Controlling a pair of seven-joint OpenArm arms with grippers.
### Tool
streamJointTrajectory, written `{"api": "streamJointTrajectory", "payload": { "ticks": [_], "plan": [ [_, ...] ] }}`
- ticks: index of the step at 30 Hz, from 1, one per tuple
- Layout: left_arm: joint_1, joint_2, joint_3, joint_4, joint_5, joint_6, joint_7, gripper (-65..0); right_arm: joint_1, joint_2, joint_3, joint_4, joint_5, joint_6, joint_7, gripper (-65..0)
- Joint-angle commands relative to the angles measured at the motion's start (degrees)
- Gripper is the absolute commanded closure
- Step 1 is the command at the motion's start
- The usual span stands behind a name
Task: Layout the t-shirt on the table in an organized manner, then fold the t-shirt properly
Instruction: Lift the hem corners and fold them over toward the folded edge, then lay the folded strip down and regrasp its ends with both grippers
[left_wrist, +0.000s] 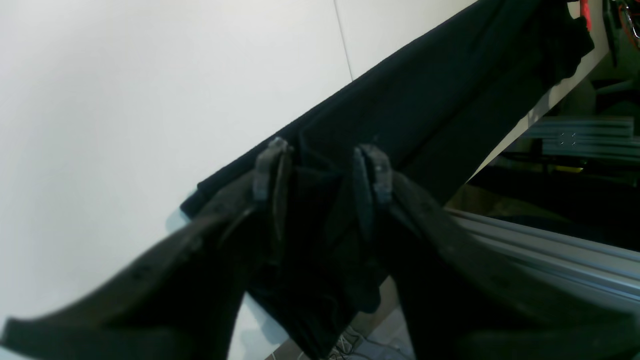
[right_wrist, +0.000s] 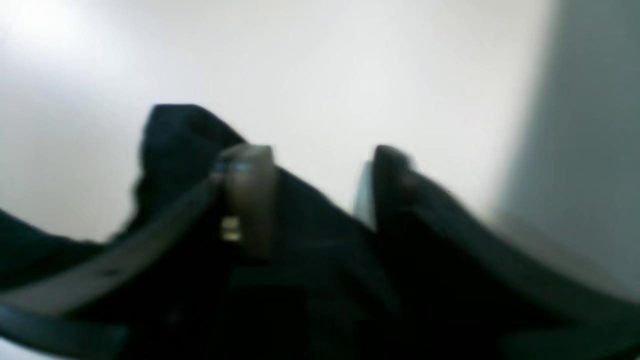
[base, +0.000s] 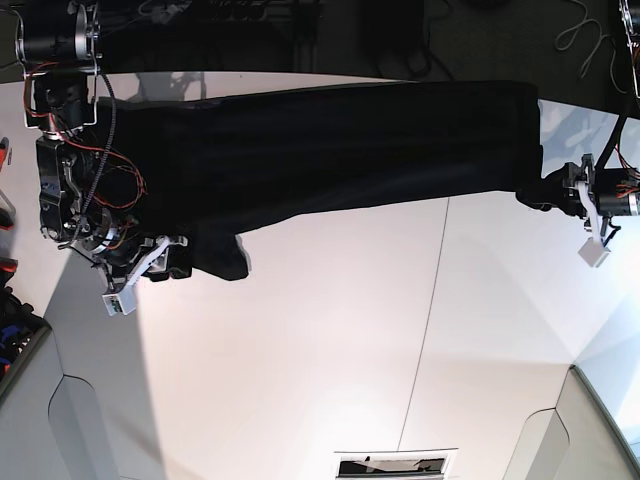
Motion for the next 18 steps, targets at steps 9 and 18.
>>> {"api": "streamJointTrajectory", "payload": {
  "ticks": [9, 18],
  "plan": [
    [-0.96, -1.57, -0.44, 0.79, -1.52, -0.32, -0.59, -24.1, 0.96, -1.86, 0.02, 4.85, 3.96, 0.61, -4.59, 0.0],
    [-0.96, -1.57, -0.44, 0.79, -1.52, -0.32, -0.59, -24.1, 0.83, -1.81, 5.77, 15.19, 9.92, 0.61, -16.59, 0.0]
  ]
}}
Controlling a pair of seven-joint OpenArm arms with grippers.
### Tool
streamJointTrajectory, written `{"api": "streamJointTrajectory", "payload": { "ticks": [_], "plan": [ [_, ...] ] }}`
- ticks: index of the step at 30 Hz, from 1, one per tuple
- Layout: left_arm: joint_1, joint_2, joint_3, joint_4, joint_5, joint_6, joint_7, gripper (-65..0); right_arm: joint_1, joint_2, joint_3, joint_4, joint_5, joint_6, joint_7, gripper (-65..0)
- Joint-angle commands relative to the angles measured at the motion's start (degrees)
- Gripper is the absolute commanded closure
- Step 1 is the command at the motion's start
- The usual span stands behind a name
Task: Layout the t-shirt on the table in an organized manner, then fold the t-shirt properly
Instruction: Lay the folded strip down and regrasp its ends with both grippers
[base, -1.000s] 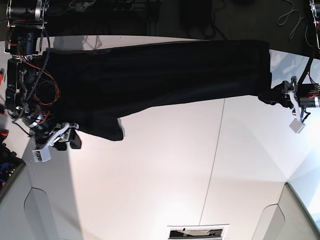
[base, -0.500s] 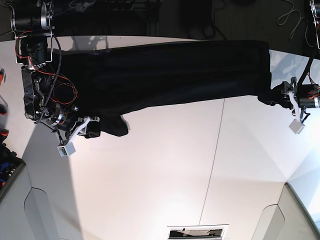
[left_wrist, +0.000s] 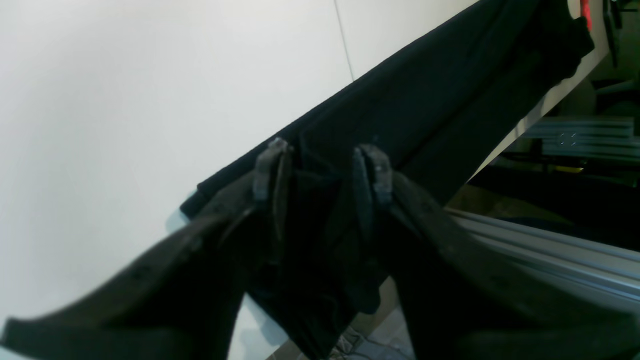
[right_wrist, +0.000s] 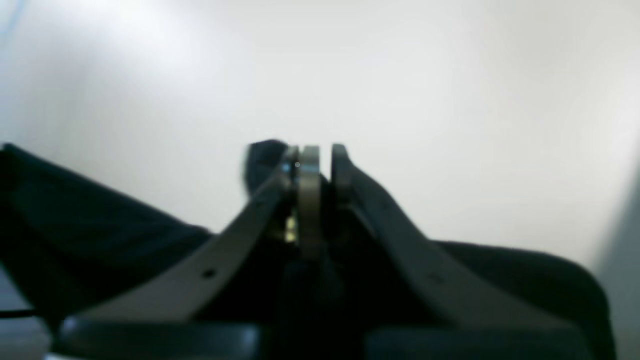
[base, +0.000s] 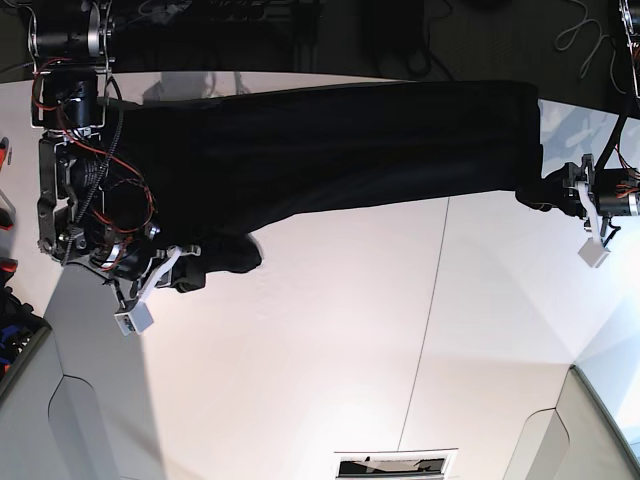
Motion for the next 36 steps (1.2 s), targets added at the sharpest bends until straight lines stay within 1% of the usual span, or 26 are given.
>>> {"api": "streamJointTrajectory", "payload": {
  "ticks": [1, 4, 7, 13, 16, 20, 24, 25, 27, 28, 29, 30, 36],
  "plan": [
    [-0.94, -1.57, -0.44, 0.79, -1.52, -0.32, -0.57, -24.1, 1.01, 0.63, 1.73, 2.49, 2.58, 0.28, 0.04, 0.0],
    [-0.94, -1.57, -0.44, 0.79, -1.52, -0.32, -0.57, -24.1, -2.38, 0.92, 5.7, 7.96, 2.97, 0.48, -0.81, 0.0],
    [-0.96, -1.57, -0.44, 0.79, -1.52, -0.32, -0.57, -24.1, -7.67, 1.07, 8.74, 12.57, 4.0, 0.48, -1.7, 0.0],
    [-0.96, -1.57, -0.44, 0.79, -1.52, -0.32, -0.59, -24.1, -20.65, 0.92, 12.5, 22.23, 5.16, 0.55, -1.31, 0.0],
    [-0.94, -1.57, -0.44, 0.79, -1.52, -0.32, -0.57, -24.1, -25.59, 0.92, 14.56, 27.1, 5.31, 0.63, -1.16, 0.0],
    [-0.94, -1.6, -0.44, 0.79, -1.52, -0.32, -0.5, -24.1, -29.33, 0.9, 16.02, 30.58, 4.92, 0.63, -1.16, 0.0],
    [-0.96, -1.92, -0.46, 0.79, -1.52, -0.32, -0.33, -24.1, -30.51, 0.9, 16.02, 30.67, 3.52, 0.61, -1.18, 0.0],
    [-0.98, -2.1, -0.68, 0.79, -1.52, -0.32, -0.33, -24.7, -30.51, 0.9, 16.02, 30.67, 2.82, 0.59, -1.2, -7.5],
    [-0.96, -2.45, -1.92, 0.81, -1.52, -0.32, -0.31, -30.6, -30.49, 0.9, 16.02, 30.71, 2.67, 0.57, -0.98, -27.8],
    [-0.94, -2.67, -2.86, 0.81, -1.52, -0.32, -0.31, -33.3, -30.49, 0.9, 16.02, 30.73, 2.43, 0.57, -0.5, -36.1],
    [-0.96, -2.89, -3.89, 0.81, -1.52, -0.32, -0.31, -34.8, -30.49, 0.9, 16.02, 30.73, 2.12, 0.57, 0.02, -41.9],
    [-0.94, -3.13, -5.05, 0.81, -1.52, -0.32, -0.31, -35.1, -30.49, 0.9, 16.02, 30.73, 1.77, 0.57, 0.42, -44.9],
    [-0.13, -4.83, -10.69, 0.81, -1.52, -0.32, -0.31, -35.0, -30.34, 0.15, 16.37, 33.31, 1.84, 0.0, 1.27, -44.5]
  ]
}}
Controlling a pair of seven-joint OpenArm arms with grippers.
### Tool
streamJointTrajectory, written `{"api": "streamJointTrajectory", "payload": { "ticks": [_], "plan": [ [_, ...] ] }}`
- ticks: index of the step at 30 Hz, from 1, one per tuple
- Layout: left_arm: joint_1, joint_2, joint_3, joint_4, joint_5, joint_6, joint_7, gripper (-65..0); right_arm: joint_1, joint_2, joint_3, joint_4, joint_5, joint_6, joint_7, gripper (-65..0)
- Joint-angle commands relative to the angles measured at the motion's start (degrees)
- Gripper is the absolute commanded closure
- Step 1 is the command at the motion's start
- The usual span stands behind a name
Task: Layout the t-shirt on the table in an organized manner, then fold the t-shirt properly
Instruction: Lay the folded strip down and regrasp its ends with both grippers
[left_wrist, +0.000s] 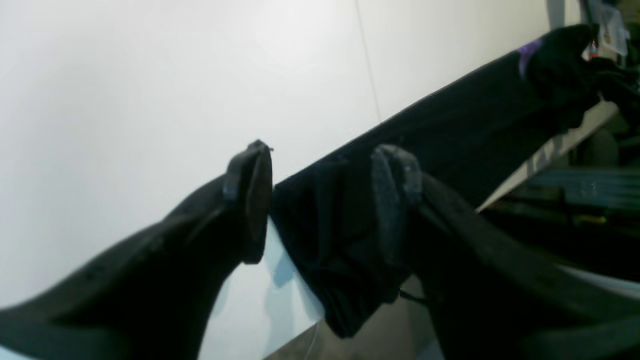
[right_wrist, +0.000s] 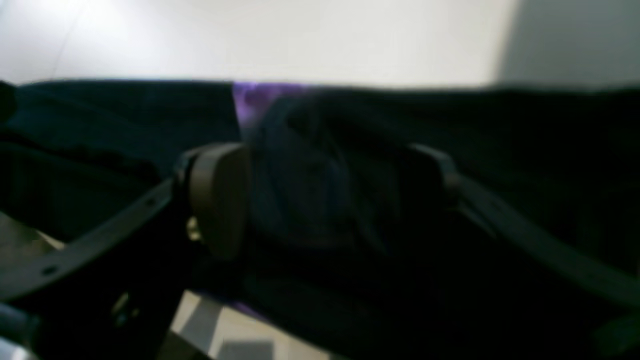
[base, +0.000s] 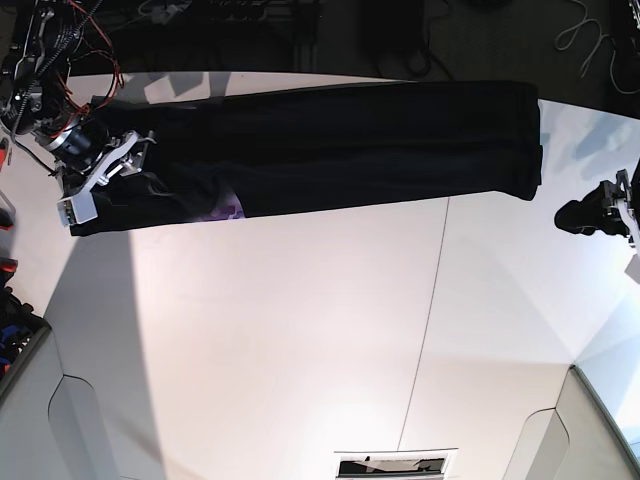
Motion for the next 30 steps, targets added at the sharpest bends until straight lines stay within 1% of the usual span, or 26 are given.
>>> {"api": "streamJointTrajectory", "payload": {
  "ticks": [1, 7, 8, 9, 10, 11, 12, 15, 21, 23, 26, 30],
  "plan": [
    [0.09, -1.9, -1.16, 0.79, -1.43, -0.32, -0.6, -35.0, 0.59, 0.02, 0.61, 2.01, 1.11, -0.02, 1.46, -44.5],
    [9.2, -1.77, -5.01, 0.81, -1.43, -0.32, -0.6, -35.0, 0.59, -2.54, 0.68, 5.97, 1.07, 0.04, 0.85, -44.2],
    [10.71, -1.38, -6.14, 0.81, -1.43, -0.32, -0.6, -35.0, 0.59, -2.99, 0.68, 5.97, 0.66, 0.04, 0.87, -40.3],
    [12.0, -0.72, -7.67, 0.81, -1.43, -0.32, -0.6, -35.0, 0.57, -3.41, 0.68, 5.97, 0.66, 0.02, 0.83, -31.2],
    [13.14, 0.04, -9.35, 0.81, -1.43, -0.32, -0.6, -35.0, 0.5, -3.78, 0.68, 5.97, 0.66, 0.02, 0.81, -18.3],
    [14.14, 0.85, -10.99, 0.81, -1.43, -0.32, -0.6, -35.0, 0.44, -4.04, 0.66, 5.97, 0.66, 0.04, 0.83, -3.9],
    [15.04, 1.73, -12.5, 0.81, -1.43, -0.32, -0.6, -35.0, 0.44, -4.35, 0.66, 5.95, 0.15, 0.07, 0.83, 0.0],
    [17.79, 4.35, -15.13, 0.81, -1.43, -0.32, -0.6, -35.0, 0.44, -4.85, 0.66, 5.6, -1.53, 0.02, 1.11, 0.0],
    [18.86, 10.75, -15.34, 0.81, -1.43, -0.32, -0.6, -35.0, 0.46, -4.85, -0.24, 0.37, -1.68, 0.02, 3.28, 0.0],
    [18.84, 11.89, -15.34, 0.81, -1.43, -0.32, -0.6, -35.0, 0.46, -4.85, -0.76, -1.81, -1.7, 0.02, 3.3, 0.0],
    [18.82, 12.59, -15.34, 0.81, -1.43, -0.32, -1.11, -35.1, 0.46, -4.85, -1.29, -4.17, -1.68, 0.02, 3.43, 0.0],
    [18.53, 13.42, -15.34, 0.81, -1.43, -0.32, -2.51, -35.1, 0.46, -4.85, -1.51, -6.84, -1.68, 0.02, 5.4, 0.0]
  ]
}}
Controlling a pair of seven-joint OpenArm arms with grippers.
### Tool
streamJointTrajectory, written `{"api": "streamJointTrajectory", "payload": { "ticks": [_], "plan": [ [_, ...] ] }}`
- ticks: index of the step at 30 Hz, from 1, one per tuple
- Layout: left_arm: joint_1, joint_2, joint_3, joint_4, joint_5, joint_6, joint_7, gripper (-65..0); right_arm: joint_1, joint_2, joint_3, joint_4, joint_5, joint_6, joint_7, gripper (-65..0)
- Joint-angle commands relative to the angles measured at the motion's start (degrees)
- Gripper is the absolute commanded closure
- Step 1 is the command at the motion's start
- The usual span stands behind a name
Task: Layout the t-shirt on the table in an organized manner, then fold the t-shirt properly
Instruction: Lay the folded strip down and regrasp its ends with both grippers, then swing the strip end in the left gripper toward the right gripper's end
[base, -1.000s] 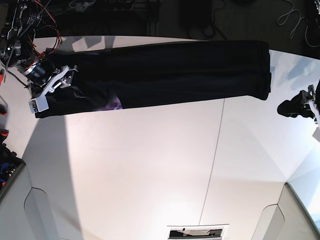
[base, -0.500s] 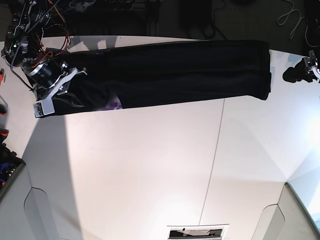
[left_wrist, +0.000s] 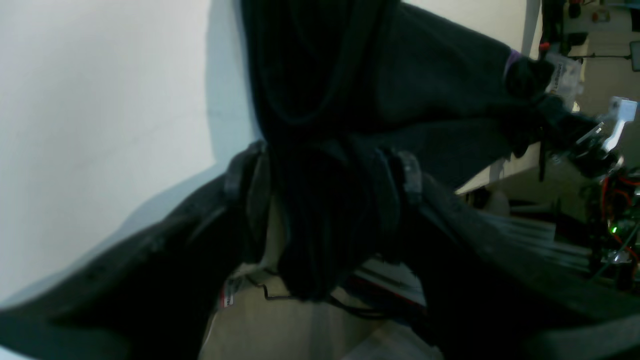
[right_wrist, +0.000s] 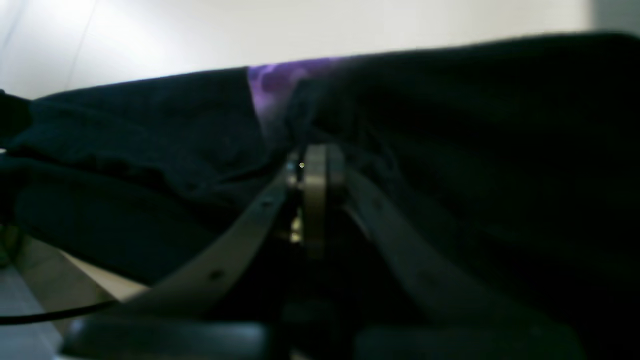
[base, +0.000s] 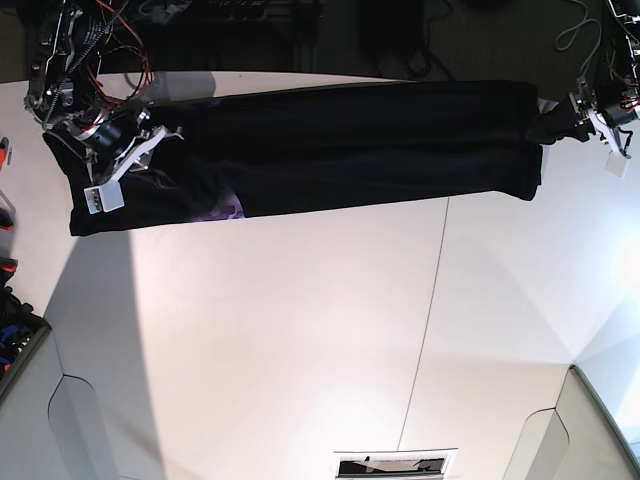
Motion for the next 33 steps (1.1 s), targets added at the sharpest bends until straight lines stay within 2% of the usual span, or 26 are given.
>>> {"api": "streamJointTrajectory", "payload": {
  "ticks": [1, 8, 13, 19, 20, 21, 24, 33],
  "plan": [
    [-0.39, -0.68, -0.39, 0.81, -1.15, -0.32, -0.83, -35.1, 0.55, 0.48, 0.15, 0.42, 1.01, 0.04, 1.44, 0.0],
    [-0.74, 1.66, -0.37, 0.79, -1.15, -0.32, -4.57, -35.1, 0.57, 0.48, 0.13, -0.17, 1.05, 0.04, 1.46, 0.0],
    [-2.89, 3.56, 0.33, 0.79, 3.41, -0.32, -7.06, -35.1, 0.55, 0.46, 0.11, -0.17, 1.27, 0.04, 1.49, 0.0],
    [-4.79, 5.6, 2.73, 0.79, 5.6, -0.32, -8.0, -35.0, 0.59, 0.46, 0.07, -0.17, 1.9, 0.04, 1.46, 0.0],
    [-4.94, 5.9, 2.91, 0.79, 6.01, -0.32, -8.85, -33.7, 0.57, 0.48, 0.07, -0.17, 1.9, 0.04, 1.46, 0.0],
    [-5.07, 6.19, 2.91, 0.79, 6.69, -0.32, -9.86, -28.8, 0.55, 0.46, 0.07, -0.17, 1.9, 0.04, 1.46, 0.0],
    [-5.35, 6.82, 2.91, 0.79, 10.21, -0.32, -11.69, 0.0, 0.57, 0.46, 0.07, -0.17, 1.9, 0.04, 1.46, 0.0],
    [-5.62, 5.77, 2.93, 1.92, 14.03, -0.32, -11.17, 0.0, 0.87, 0.48, 0.07, -0.15, 1.92, 0.04, 2.56, 0.0]
  ]
}}
